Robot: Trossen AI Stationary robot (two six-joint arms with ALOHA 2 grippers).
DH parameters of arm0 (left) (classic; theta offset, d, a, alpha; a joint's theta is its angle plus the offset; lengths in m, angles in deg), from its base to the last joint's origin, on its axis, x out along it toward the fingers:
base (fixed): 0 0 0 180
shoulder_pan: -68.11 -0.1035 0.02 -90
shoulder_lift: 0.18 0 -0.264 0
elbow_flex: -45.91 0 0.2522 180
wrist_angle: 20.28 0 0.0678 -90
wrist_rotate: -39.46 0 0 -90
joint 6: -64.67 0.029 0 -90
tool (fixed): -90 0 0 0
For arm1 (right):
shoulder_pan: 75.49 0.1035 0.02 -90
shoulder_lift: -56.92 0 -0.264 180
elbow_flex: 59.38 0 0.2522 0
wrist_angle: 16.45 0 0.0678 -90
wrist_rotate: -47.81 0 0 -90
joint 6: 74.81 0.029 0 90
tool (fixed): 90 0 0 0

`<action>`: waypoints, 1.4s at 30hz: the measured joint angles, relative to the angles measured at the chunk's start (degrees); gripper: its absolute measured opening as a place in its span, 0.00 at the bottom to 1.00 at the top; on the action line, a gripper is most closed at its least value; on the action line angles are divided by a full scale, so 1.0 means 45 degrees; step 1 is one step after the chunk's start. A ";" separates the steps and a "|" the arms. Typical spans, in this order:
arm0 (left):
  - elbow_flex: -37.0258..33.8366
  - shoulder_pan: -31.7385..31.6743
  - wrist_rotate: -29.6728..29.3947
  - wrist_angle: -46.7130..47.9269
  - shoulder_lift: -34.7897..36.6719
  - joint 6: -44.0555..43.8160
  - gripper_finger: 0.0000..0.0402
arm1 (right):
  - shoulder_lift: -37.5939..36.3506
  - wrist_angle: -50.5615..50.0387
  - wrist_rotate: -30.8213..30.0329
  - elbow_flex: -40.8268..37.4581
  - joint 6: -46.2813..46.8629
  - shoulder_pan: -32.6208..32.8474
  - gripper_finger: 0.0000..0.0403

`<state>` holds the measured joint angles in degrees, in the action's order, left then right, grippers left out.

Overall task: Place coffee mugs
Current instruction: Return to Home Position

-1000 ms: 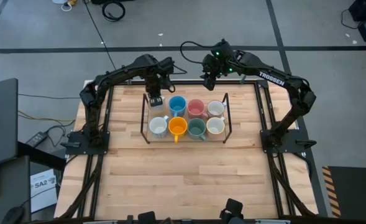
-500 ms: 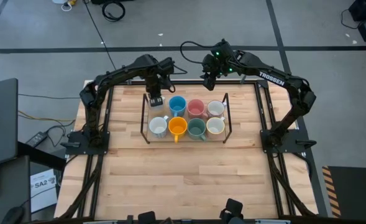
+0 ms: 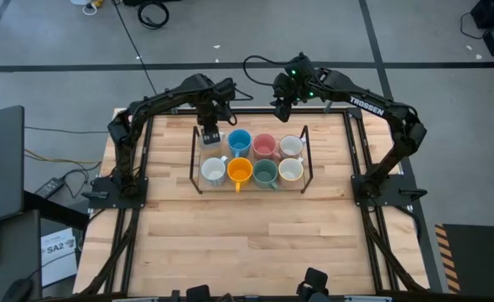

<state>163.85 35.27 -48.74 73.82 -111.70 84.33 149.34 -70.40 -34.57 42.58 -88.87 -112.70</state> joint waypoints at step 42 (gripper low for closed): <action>-0.0557 0.1129 0.3717 -0.2090 0.7900 -0.1305 0.42 | -0.4886 0.1741 0.0601 -0.4870 0.0170 0.0768 0.40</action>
<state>161.34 40.34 -32.02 64.41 -76.16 78.46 127.35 -62.57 -31.86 20.66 -88.11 -109.25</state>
